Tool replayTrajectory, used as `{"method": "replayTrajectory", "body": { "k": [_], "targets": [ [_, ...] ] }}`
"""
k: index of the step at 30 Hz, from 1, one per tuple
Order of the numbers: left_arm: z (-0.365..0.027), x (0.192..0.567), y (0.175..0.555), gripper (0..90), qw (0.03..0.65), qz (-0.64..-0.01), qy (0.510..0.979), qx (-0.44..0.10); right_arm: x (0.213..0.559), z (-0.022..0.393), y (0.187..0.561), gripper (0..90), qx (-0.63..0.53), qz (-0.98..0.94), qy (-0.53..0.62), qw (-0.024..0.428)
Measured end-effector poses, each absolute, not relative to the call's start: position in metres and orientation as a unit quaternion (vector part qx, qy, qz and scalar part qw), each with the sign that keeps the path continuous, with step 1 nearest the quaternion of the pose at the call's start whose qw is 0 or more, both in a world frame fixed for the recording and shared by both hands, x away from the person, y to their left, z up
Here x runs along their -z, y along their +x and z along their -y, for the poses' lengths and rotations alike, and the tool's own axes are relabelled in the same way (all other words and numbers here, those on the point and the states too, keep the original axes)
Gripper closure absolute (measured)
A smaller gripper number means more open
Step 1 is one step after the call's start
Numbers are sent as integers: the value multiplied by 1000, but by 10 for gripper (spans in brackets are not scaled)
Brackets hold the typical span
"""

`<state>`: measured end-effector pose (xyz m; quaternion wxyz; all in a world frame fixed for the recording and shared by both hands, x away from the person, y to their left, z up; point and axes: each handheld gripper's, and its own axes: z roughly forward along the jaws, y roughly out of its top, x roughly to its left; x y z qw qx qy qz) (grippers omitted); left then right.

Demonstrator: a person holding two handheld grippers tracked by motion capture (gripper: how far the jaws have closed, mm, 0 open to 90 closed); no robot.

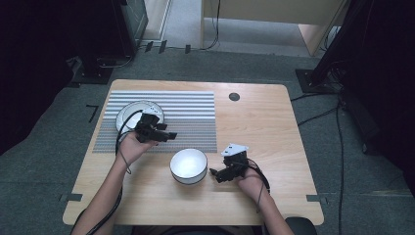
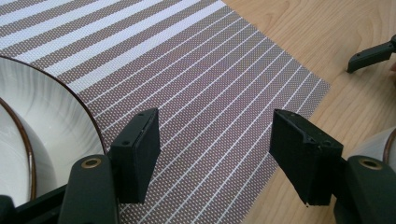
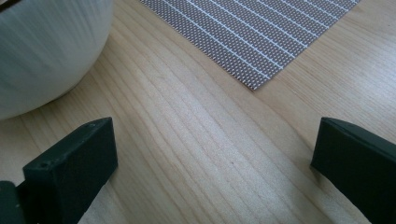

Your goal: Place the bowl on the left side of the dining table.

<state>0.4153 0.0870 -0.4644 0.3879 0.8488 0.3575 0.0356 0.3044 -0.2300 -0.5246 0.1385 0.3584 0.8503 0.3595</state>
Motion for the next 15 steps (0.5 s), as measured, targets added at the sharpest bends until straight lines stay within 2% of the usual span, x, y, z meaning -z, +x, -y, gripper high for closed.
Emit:
{"method": "replayTrajectory", "body": {
  "k": [15],
  "targets": [
    [-78,483,415,327,378,-354,855,-38,525,230,304,0,-360,-850,358,139]
  ]
}}
